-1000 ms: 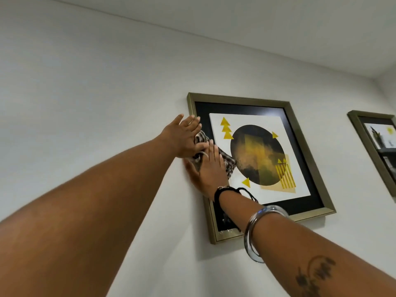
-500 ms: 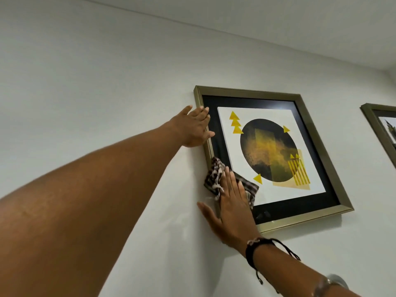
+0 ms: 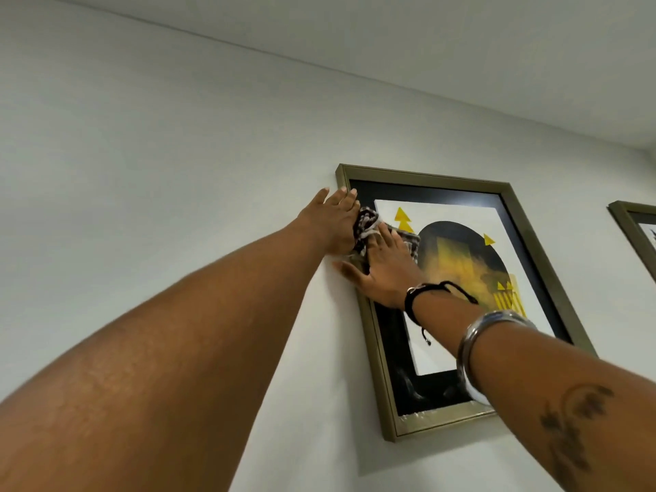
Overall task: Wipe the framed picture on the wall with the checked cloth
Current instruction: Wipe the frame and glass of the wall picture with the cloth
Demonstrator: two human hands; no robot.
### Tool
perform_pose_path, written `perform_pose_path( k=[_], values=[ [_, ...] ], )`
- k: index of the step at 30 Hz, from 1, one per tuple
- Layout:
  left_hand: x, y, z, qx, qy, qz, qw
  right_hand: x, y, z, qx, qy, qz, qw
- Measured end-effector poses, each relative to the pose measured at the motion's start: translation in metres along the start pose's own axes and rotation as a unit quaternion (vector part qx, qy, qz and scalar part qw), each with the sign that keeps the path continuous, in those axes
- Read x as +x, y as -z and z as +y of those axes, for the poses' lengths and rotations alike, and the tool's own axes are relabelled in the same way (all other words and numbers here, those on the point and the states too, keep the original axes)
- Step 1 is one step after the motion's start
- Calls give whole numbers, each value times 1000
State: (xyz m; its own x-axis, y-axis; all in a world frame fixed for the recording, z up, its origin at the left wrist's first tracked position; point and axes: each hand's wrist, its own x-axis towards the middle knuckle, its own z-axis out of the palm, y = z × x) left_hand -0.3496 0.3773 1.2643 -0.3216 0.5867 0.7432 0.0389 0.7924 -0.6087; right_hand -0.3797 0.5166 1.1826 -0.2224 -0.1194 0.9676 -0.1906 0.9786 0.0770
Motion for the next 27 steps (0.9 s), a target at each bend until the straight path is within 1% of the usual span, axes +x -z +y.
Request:
perform_pose_path(
  k=[5, 9, 13, 18, 23, 27],
  values=[
    [3, 7, -6, -33, 7, 3, 999, 28, 7, 1, -7, -19, 7, 1000],
    [2, 8, -5, -35, 5, -11, 999, 15, 0, -13, 54, -52, 12, 997],
    [-2, 16, -1, -36, 3, -27, 999, -35, -5, -27, 109, -53, 35, 992],
    [-8, 11, 11, -16, 13, -55, 998, -125, -18, -29, 142, -48, -4, 989],
    [-5, 6, 14, -33, 8, -81, 996, -186, -31, -26, 120, -35, -33, 992],
    [-3, 7, 13, -26, 9, -83, 996, -188, -33, -16, 95, -9, -46, 994]
  ],
)
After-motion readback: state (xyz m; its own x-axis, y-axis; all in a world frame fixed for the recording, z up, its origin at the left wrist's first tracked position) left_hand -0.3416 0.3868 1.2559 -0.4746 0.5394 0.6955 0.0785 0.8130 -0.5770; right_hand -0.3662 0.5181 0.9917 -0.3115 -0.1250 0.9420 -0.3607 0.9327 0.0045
